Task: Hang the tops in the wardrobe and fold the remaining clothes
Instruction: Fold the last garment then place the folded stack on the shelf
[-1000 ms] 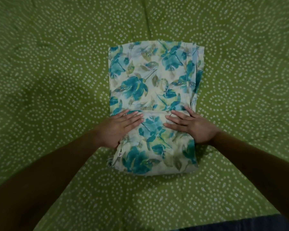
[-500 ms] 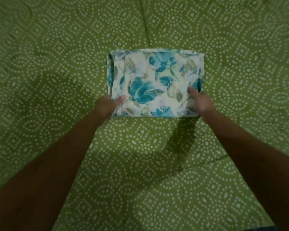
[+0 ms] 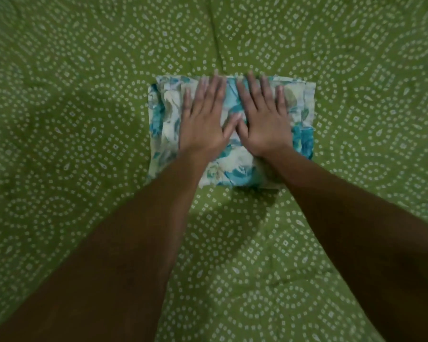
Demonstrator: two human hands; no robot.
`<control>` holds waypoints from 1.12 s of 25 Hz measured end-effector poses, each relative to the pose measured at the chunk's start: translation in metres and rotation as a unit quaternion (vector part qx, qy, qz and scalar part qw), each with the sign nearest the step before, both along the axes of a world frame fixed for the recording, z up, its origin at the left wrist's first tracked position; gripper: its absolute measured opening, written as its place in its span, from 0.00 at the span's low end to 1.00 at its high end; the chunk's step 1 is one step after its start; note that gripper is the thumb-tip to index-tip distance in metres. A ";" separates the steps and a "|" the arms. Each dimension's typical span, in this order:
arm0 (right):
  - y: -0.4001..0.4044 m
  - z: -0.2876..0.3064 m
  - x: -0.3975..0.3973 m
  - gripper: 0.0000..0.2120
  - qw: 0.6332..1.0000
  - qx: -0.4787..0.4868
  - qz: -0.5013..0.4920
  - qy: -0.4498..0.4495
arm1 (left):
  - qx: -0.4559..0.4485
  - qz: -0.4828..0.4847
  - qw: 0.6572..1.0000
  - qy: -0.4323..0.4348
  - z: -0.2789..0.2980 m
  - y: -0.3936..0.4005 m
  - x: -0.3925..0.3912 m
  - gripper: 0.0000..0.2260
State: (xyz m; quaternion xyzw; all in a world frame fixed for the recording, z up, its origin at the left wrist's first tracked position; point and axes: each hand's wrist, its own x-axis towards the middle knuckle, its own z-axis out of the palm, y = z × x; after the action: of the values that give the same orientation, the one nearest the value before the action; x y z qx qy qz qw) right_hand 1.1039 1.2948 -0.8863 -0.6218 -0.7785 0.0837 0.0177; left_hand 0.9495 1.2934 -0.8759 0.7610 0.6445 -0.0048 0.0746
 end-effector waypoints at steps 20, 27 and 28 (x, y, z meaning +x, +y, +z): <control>-0.028 0.073 0.065 0.18 0.804 -0.193 -0.319 0.463 | -0.129 0.368 0.856 -0.340 0.076 -0.017 -0.043 0.24; -0.097 0.230 0.068 0.16 0.853 -0.014 -0.316 0.414 | -0.053 0.269 0.831 -0.484 0.234 -0.076 -0.040 0.17; -0.112 0.256 0.066 0.16 0.855 0.006 -0.328 0.401 | -0.053 0.271 0.819 -0.502 0.266 -0.090 -0.038 0.15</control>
State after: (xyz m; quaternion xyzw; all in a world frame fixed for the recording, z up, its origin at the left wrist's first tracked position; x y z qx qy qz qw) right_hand 1.1696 1.1826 -0.6306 -0.7537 -0.4550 0.3106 0.3584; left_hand 0.9117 1.2031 -0.6099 0.4475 0.6964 0.3648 0.4262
